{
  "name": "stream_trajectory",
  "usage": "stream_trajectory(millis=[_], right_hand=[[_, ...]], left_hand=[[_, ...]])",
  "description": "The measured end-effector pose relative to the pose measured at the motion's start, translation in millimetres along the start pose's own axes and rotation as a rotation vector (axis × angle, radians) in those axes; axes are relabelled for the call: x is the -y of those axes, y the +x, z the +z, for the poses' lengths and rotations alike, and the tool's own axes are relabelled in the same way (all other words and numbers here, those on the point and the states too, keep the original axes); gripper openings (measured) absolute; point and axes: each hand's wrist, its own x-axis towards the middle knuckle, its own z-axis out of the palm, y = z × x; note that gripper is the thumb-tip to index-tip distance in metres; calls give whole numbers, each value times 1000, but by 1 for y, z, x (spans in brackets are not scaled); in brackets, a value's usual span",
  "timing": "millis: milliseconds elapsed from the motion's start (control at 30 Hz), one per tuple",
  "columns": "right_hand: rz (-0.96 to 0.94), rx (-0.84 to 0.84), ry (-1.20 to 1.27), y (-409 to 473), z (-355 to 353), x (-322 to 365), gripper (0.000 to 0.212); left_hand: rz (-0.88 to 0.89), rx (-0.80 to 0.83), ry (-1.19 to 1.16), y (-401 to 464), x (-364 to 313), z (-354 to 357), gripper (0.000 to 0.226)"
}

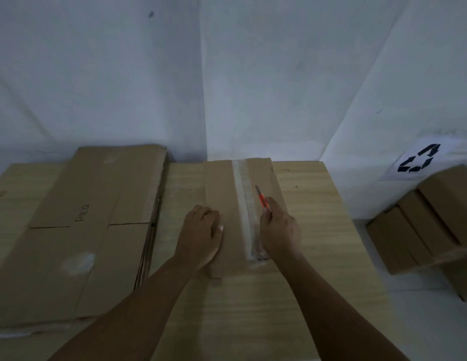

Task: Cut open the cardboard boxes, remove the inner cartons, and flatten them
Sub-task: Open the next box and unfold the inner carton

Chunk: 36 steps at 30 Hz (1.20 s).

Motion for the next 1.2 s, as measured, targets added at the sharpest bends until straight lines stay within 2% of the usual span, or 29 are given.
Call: stream_trajectory(millis=[100,200,300,567,833,1200], right_hand=[[7,70,-53,33,6,13,36],[-2,128,-110,65,17,20,38],[24,156,-118,94,29,24,40],[-22,245,-219,138,52,33,58],[-33,232,-318,150,62,38,56],[-26,305,-456,157,59,55,46]], left_hand=[[20,34,-24,14,-6,3,49],[-63,148,-44,18,-9,17,62],[-88,133,-49,14,-7,29,69],[-85,93,-29,15,-6,36,58],[-85,81,-44,17,-5,37,58],[-116,96,-3,16,-4,40,55]])
